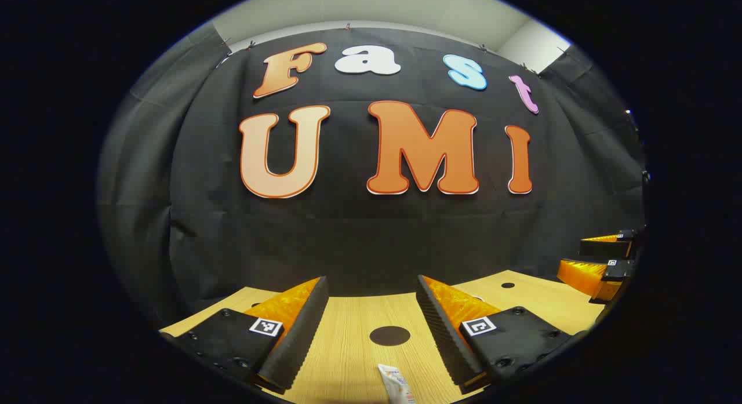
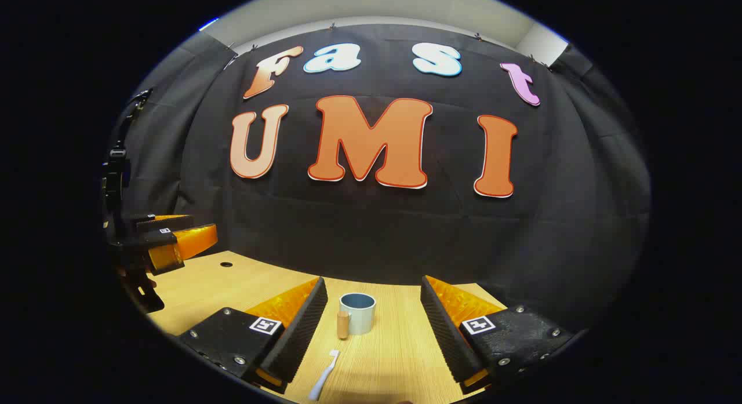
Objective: Put the toothbrush and toothpaste on the desktop into the cup, then pick up the cup and place it on the coaster on the desktop.
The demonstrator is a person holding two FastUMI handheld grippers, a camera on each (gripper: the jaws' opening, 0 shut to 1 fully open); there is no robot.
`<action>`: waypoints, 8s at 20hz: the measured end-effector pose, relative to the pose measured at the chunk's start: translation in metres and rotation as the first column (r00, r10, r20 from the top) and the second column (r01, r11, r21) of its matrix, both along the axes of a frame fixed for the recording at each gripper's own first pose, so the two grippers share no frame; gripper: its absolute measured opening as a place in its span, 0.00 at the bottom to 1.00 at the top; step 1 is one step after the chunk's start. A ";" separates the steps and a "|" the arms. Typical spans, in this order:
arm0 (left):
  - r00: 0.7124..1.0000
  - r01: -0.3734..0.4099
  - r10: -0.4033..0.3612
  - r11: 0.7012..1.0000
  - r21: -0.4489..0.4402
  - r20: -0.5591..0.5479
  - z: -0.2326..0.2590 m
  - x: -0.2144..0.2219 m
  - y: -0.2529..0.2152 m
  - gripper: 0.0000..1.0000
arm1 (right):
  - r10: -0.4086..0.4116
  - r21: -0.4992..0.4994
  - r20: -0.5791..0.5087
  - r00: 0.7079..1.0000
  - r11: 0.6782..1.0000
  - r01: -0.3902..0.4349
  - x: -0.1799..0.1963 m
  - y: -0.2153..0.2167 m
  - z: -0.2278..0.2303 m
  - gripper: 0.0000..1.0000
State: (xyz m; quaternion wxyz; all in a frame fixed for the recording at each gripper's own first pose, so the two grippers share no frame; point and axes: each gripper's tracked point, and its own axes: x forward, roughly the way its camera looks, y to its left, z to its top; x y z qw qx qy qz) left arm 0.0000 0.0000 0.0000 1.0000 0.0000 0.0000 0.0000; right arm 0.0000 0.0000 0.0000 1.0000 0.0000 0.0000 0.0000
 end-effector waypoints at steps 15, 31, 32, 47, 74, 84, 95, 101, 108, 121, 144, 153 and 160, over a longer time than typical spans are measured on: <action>0.999 0.044 -0.044 0.999 -0.004 -0.015 -0.005 -0.001 -0.010 0.96 | -0.027 -0.002 -0.045 0.999 1.000 0.027 0.003 -0.009 0.000 0.98; 0.882 0.138 -0.145 0.989 -0.047 -0.448 -0.074 0.024 -0.021 0.97 | 0.149 0.040 -0.438 0.886 0.988 -0.147 0.024 0.029 -0.037 0.96; 0.866 0.142 -0.145 0.989 -0.042 -0.479 -0.082 0.023 -0.022 0.96 | 0.155 0.036 -0.461 0.874 0.987 -0.156 0.025 0.032 -0.040 0.96; 0.457 0.163 -0.182 0.979 -0.119 -0.871 -0.208 -0.008 -0.036 0.96 | 0.221 0.170 -0.781 0.584 0.975 -0.143 0.032 0.049 -0.128 0.89; 0.371 0.079 -0.190 0.982 -0.172 -0.909 -0.079 0.062 -0.049 0.11 | 0.179 0.136 -0.942 0.285 0.977 -0.163 0.009 0.080 -0.216 0.35; 0.451 0.068 -0.190 0.981 -0.179 -0.872 0.079 0.022 0.018 0.11 | 0.150 0.093 -0.921 0.359 0.981 -0.171 0.021 0.074 -0.217 0.07; 0.594 0.075 -0.170 0.985 -0.157 -0.787 0.094 0.042 0.006 0.11 | 0.243 0.166 -0.768 0.592 0.969 -0.183 0.046 0.073 -0.176 0.06; 0.691 0.070 -0.154 0.987 -0.146 -0.706 0.129 0.047 0.015 0.11 | 0.249 0.156 -0.651 0.717 0.968 -0.194 0.070 0.063 -0.146 0.06; 0.792 0.054 -0.118 0.991 -0.123 -0.599 0.174 0.050 0.026 0.11 | 0.219 0.140 -0.432 0.875 0.975 -0.175 0.093 0.045 -0.083 0.06; 0.874 0.048 -0.118 0.986 -0.158 -0.472 0.195 0.065 0.030 0.11 | 0.101 0.107 -0.006 0.995 0.989 -0.100 0.120 0.015 -0.032 0.06; 0.915 0.035 -0.117 0.976 -0.213 -0.385 0.192 0.079 0.043 0.11 | 0.092 0.269 0.051 0.994 0.958 -0.103 0.228 0.000 -0.125 0.06; 0.936 0.071 -0.142 0.972 -0.224 -0.323 0.210 0.094 0.018 0.11 | 0.104 0.285 -0.095 0.990 0.956 -0.073 0.207 -0.005 -0.163 0.06; 0.946 0.097 -0.159 0.970 -0.223 -0.281 0.224 0.102 -0.022 0.11 | 0.102 0.281 -0.164 0.981 0.958 -0.053 0.168 -0.024 -0.169 0.09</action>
